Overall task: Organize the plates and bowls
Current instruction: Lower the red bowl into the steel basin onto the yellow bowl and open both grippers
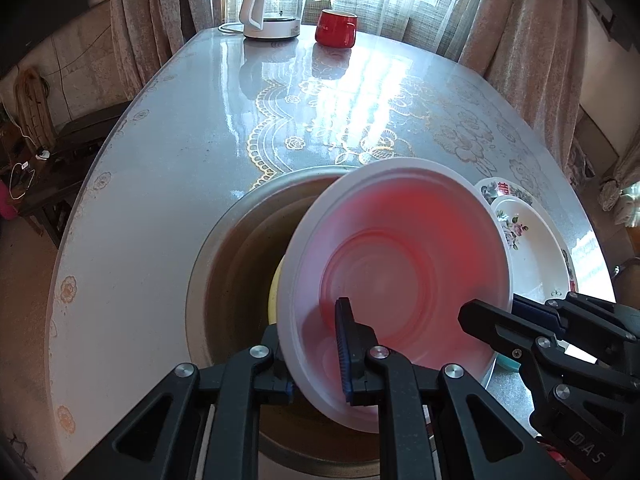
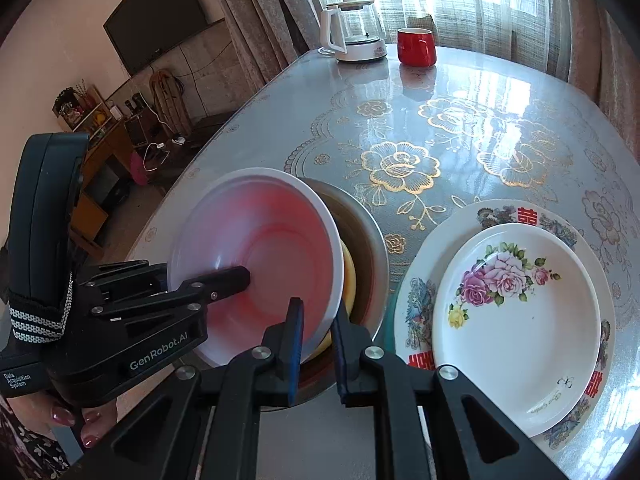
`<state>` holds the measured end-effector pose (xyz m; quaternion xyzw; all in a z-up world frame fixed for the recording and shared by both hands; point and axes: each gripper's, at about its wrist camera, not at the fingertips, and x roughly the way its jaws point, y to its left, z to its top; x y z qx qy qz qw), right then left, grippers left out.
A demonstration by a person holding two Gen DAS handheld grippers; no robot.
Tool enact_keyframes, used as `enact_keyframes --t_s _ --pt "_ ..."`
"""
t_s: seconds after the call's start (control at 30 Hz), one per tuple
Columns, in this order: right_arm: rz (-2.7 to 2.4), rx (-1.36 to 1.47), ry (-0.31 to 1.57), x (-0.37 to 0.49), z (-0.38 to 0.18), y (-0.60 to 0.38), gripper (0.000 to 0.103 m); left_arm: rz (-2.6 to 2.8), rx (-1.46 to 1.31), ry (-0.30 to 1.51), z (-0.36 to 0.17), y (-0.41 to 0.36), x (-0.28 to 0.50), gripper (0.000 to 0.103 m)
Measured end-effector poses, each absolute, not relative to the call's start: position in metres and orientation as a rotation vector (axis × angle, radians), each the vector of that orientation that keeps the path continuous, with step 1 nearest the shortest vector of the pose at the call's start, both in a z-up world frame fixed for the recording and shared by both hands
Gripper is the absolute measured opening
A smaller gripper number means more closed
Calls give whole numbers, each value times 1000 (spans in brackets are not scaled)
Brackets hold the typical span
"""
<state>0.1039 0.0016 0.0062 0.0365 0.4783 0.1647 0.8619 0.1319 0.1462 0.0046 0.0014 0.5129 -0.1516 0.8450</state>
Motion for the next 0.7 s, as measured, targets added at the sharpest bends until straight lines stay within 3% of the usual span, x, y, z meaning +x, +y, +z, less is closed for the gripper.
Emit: enact_keyframes --t_s 0.7 --pt "346 107 1026 105 -1 6 20 -292 -11 1063 5 151 133 17"
